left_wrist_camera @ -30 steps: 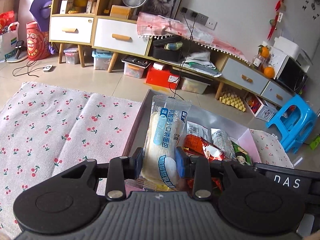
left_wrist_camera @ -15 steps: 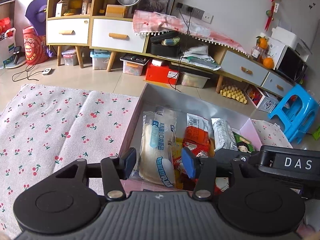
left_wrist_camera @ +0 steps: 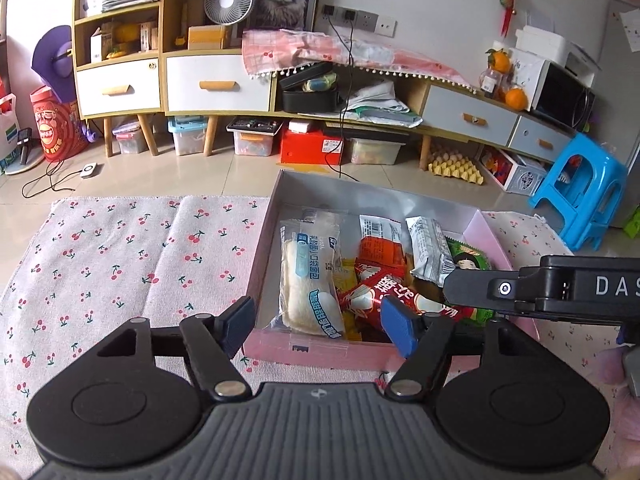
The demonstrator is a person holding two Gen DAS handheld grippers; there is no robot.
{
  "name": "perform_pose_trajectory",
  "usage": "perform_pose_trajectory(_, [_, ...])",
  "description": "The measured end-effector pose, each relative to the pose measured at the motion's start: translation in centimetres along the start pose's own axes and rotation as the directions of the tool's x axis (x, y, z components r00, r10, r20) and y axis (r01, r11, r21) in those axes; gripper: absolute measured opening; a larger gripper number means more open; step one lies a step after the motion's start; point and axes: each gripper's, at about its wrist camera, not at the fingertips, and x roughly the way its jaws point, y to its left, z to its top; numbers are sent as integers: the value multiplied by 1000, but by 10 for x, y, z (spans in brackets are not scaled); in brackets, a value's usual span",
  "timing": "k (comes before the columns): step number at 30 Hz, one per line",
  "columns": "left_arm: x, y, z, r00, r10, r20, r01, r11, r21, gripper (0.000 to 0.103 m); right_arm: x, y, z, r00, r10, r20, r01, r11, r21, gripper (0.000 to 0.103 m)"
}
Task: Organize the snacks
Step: 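Withdraw both tools toward the remaining snacks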
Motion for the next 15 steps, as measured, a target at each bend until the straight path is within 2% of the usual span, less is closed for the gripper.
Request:
perform_pose_trajectory(3, [-4, -1, -4, 1000, 13, -3, -13, 999, 46, 73, -7, -1, -2, 1000, 1, -10, -1, 1000, -17, 72])
perform_pose_trajectory(5, [-6, -2, -7, 1000, 24, -10, -23, 997, 78, 75, -12, -3, -5, 1000, 0, -16, 0, 1000, -29, 80])
perform_pose_trajectory(11, [-17, -3, -17, 999, 38, -20, -34, 988, 153, 88, -25, -5, -18, 999, -3, -44, 0, 997, -73, 85])
perform_pose_trajectory(15, [-25, -6, -25, 998, 47, -30, -40, 977, 210, 91, -31, -5, -27, 998, -8, -70, 0, 994, -108, 86])
